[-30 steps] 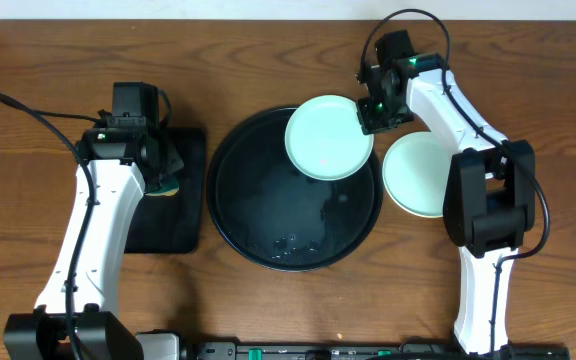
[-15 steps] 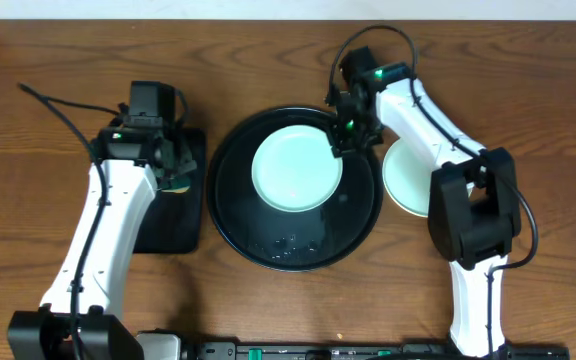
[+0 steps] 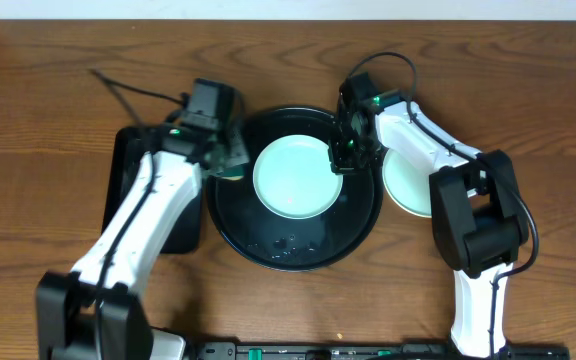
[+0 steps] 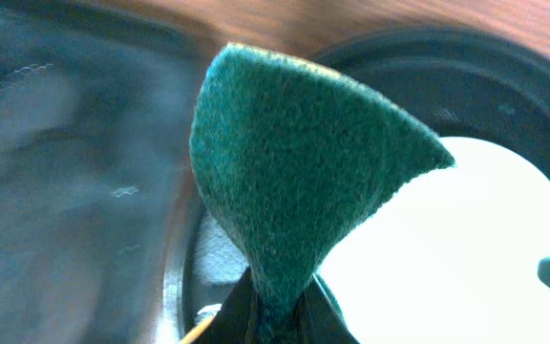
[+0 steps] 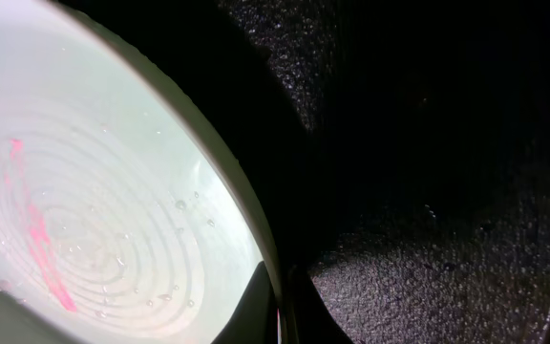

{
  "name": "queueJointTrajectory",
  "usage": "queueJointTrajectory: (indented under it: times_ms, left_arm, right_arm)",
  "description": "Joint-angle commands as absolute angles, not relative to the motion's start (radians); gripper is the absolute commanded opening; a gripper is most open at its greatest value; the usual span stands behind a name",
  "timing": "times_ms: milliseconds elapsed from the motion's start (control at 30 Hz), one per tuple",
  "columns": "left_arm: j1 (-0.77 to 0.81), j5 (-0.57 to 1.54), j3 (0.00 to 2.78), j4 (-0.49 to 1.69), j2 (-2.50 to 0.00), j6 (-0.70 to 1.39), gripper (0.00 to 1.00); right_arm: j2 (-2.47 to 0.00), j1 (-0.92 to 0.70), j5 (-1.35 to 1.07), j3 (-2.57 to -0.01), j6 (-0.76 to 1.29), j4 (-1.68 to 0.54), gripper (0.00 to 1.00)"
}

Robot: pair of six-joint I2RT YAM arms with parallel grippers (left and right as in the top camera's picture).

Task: Clean dirty plates on tray and stack at the side
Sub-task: 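Scrub the mint-green plate with the sponge held in the left gripper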

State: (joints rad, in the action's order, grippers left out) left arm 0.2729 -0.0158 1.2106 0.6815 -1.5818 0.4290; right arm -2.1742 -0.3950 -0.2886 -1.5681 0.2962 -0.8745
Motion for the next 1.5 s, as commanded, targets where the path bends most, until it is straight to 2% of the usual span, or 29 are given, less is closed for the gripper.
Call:
queueJointTrajectory:
  times_ms: [0, 233, 667, 1000, 1067, 1300, 1467]
  left_arm:
    - [0.318, 0.135, 1.208, 0.621, -1.654, 0.350, 0.07]
    - [0.370, 0.175, 1.222, 0.511, -1.779, 0.341, 0.07]
    - [0.404, 0.172, 1.302, 0.634, -1.946, 0.339, 0.08]
    - [0.510, 0.273, 1.302, 0.623, -1.946, 0.188, 0.07]
    - [0.515, 0.221, 1.302, 0.607, -1.946, 0.220, 0.07]
    - [0.506, -0.250, 1.302, 0.617, -1.946, 0.607, 0.08]
    - [0.506, -0.351, 1.302, 0.635, -1.946, 0.626, 0.08]
  right_arm:
    - [-2.199, -0.400, -0.251, -1.509, 0.322, -0.857, 0.01]
    - [-2.199, -0.400, -0.251, -1.508, 0.321, -0.852, 0.01]
    - [-2.199, -0.400, -0.251, -1.507, 0.321, -0.849, 0.01]
    - [-2.199, -0.400, -0.249, -1.504, 0.321, -0.847, 0.01]
    - [-2.199, -0.400, -0.247, -1.504, 0.321, -0.848, 0.01]
    - [-2.199, -0.400, -0.247, -1.503, 0.321, -0.848, 0.01]
    - [-2.199, -0.400, -0.243, -1.503, 0.321, -0.848, 0.01]
